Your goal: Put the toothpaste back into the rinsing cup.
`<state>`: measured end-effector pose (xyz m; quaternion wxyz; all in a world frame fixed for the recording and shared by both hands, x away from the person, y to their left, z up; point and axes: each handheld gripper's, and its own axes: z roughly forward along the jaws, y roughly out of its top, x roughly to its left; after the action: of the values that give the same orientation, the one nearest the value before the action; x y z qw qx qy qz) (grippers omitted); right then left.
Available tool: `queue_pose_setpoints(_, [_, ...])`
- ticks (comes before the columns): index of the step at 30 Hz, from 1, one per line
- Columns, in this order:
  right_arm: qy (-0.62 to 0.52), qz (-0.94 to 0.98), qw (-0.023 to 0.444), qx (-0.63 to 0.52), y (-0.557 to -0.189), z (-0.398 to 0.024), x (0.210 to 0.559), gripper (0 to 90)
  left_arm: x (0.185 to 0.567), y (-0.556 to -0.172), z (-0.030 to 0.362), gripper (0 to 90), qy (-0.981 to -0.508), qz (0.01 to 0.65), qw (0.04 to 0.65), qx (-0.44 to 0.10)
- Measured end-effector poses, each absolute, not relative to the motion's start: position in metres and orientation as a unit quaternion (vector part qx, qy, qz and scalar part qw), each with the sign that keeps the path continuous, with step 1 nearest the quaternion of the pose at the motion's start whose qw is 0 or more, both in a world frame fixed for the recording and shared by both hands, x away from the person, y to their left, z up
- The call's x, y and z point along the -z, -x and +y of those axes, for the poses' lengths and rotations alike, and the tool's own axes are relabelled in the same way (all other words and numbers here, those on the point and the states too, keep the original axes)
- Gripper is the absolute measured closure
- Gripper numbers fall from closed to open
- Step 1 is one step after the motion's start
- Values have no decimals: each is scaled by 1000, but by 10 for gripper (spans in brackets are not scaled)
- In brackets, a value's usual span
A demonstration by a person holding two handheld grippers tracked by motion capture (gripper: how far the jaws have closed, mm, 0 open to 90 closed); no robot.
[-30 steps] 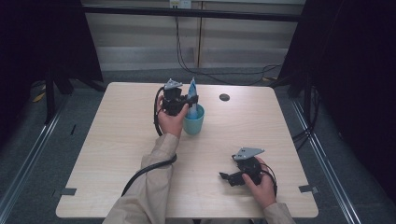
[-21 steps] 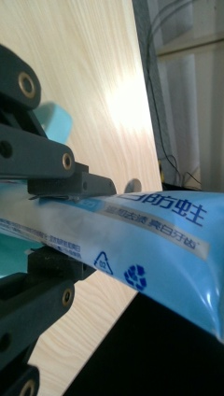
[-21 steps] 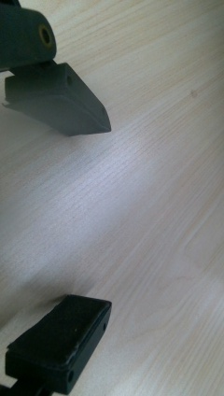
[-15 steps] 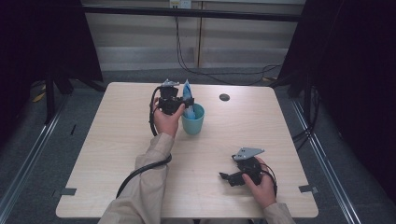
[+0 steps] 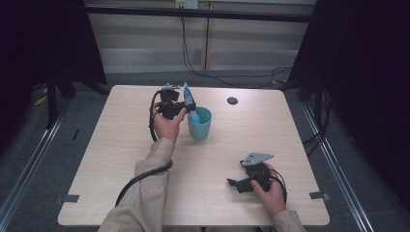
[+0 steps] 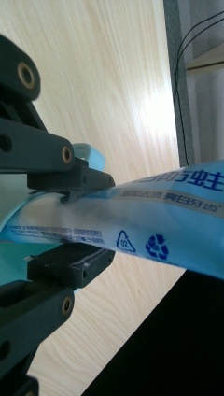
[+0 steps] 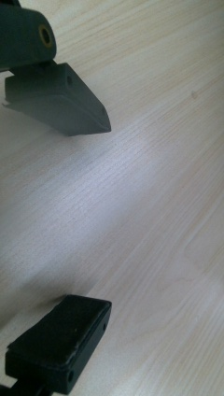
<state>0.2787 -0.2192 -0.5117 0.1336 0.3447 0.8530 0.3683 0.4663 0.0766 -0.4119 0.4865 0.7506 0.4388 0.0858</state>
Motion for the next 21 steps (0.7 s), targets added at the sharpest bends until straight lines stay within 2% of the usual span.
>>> queue_pose_setpoints(21, [-344, 853, 132, -369, -279, -219, 512, 118, 416, -465, 80, 590, -749, 442, 489, -72])
